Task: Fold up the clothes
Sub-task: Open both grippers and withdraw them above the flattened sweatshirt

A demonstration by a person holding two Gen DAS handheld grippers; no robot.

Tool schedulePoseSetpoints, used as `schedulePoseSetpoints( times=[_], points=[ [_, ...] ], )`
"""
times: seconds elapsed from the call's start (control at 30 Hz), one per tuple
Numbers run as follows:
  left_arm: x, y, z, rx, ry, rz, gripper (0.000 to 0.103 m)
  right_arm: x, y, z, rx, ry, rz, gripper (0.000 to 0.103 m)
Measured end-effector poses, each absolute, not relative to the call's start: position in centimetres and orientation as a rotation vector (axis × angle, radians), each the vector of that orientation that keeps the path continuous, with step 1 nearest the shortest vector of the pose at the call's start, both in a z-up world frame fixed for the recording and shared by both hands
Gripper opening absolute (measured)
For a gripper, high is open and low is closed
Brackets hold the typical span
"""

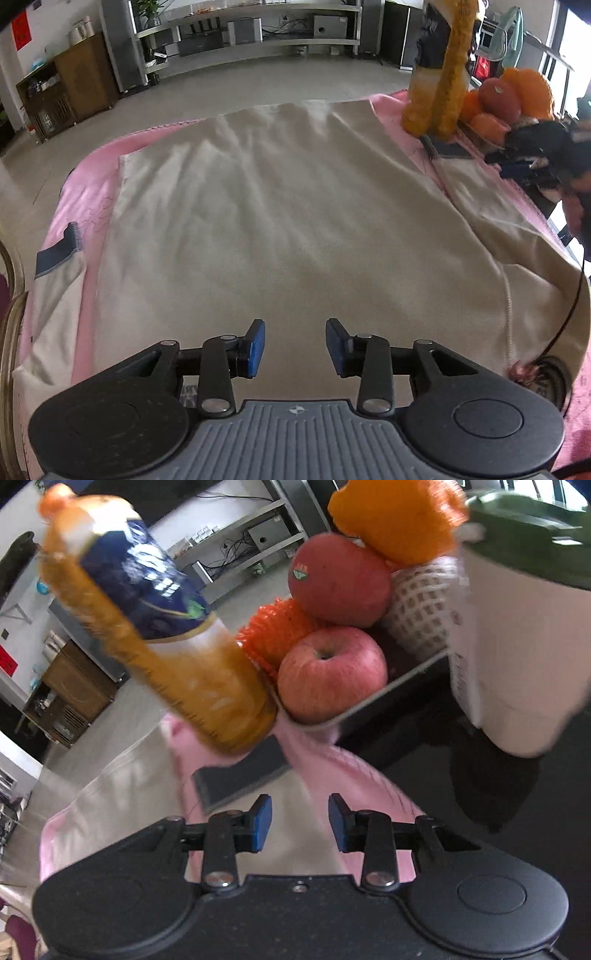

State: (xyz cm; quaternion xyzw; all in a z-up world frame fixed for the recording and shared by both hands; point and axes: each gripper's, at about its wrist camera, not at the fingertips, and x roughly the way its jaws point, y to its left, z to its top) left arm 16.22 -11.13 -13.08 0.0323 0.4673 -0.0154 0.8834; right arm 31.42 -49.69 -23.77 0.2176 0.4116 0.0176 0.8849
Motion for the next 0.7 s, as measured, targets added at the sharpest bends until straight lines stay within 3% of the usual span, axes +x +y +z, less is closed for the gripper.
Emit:
schedulePoseSetpoints(
  times=[0.2,0.23,0.27,0.33,0.47,0.7],
  points=[
    [16.7,-11.4,-14.7,0.063,0.996,-0.028,0.037,32.6,-47.6,-24.4,0.318,0.808,0.045,0.031],
    [16.6,-11.4,-14.9,0.061,1.000,-0.025,0.037,32.8,-47.2,-24.5,0.296,0.799,0.046,0.028],
    [16.5,-11.4,-15.0,0.059,1.003,-0.023,0.037,33.0,-46.9,-24.6,0.273,0.791,0.047,0.014],
    [16.3,-11.4,-15.2,0.054,1.010,-0.018,0.037,33.4,-46.2,-24.8,0.229,0.774,0.050,0.006],
    [14.7,-11.3,-14.4,0.042,0.985,-0.007,0.037,33.5,-45.2,-24.4,0.164,0.728,0.049,0.004],
    [10.4,-11.2,-11.2,0.011,0.910,-0.004,0.037,23.7,-50.4,-14.9,0.363,0.475,-0.046,0.004]
  ],
)
